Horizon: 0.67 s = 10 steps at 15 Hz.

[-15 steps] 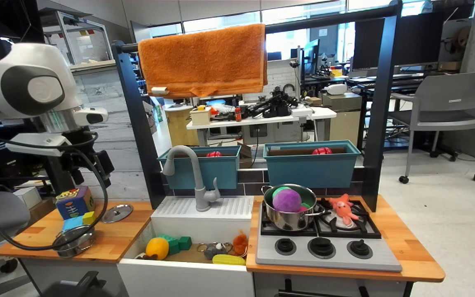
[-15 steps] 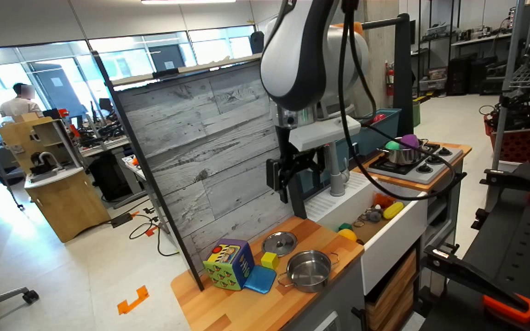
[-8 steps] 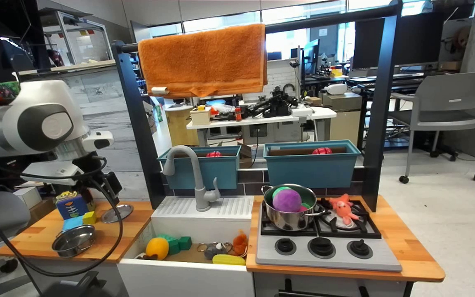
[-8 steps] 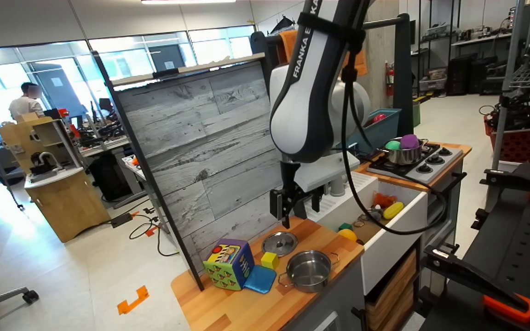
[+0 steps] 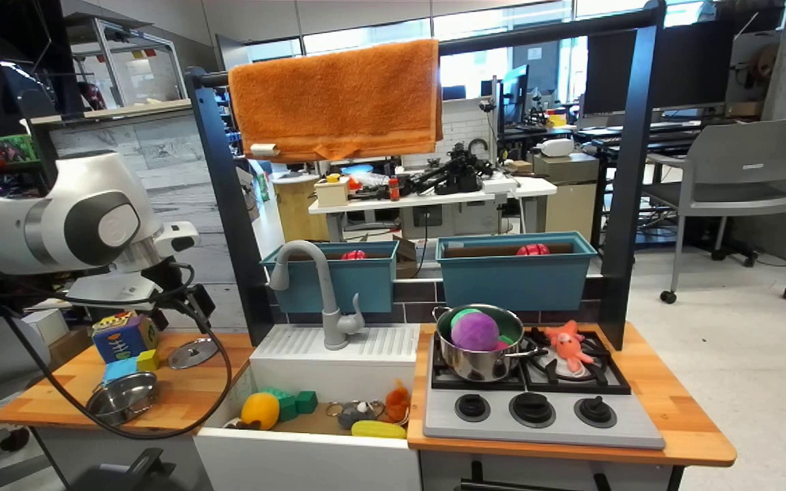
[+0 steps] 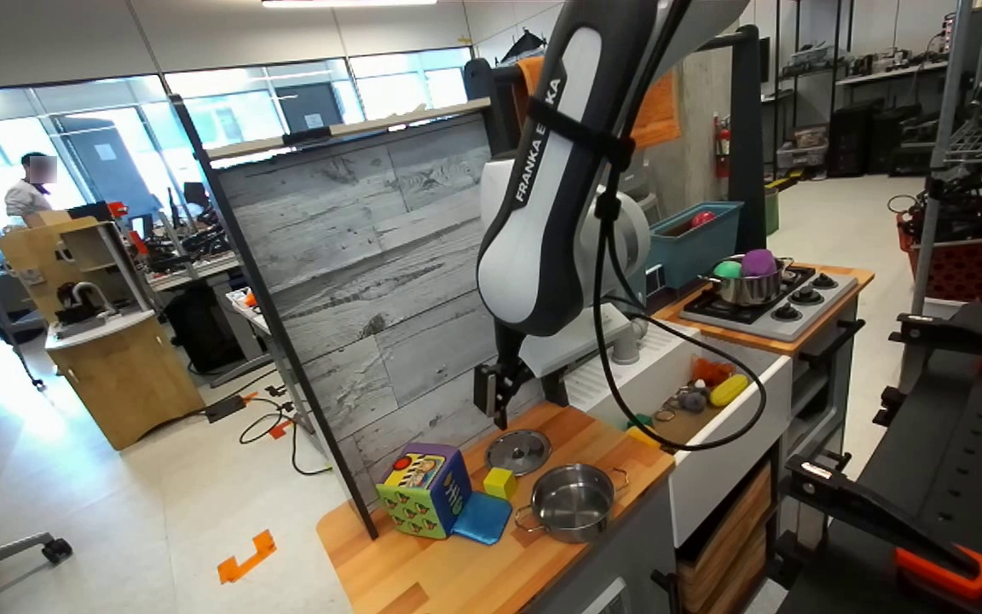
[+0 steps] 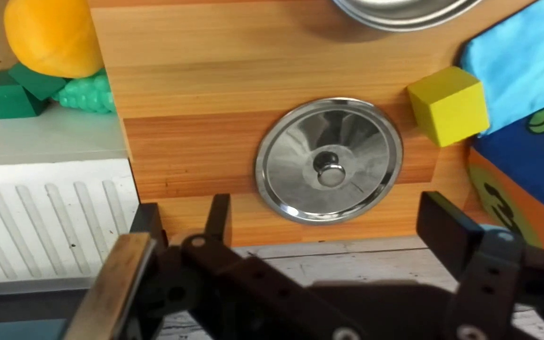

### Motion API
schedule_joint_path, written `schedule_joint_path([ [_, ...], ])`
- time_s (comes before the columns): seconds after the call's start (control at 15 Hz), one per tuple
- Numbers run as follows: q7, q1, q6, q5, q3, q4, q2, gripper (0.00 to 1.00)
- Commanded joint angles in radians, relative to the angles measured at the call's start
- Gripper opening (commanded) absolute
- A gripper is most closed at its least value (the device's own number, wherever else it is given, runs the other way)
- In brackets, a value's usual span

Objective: Cover the pot with the silver lid

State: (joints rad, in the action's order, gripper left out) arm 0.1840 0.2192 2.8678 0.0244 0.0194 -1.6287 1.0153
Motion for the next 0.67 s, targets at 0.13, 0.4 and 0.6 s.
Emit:
schedule_joint_path([
  [0.13, -0.015, 0.005, -0.036, -0.006, -0.015, 0.142, 0.102, 1.00],
  [0.4, -0.019, 0.005, -0.046, -0.006, -0.020, 0.201, 0.149, 1.00],
  [0.6, -0.017, 0.001, -0.067, -0.004, -0.019, 0.255, 0.186, 1.00],
])
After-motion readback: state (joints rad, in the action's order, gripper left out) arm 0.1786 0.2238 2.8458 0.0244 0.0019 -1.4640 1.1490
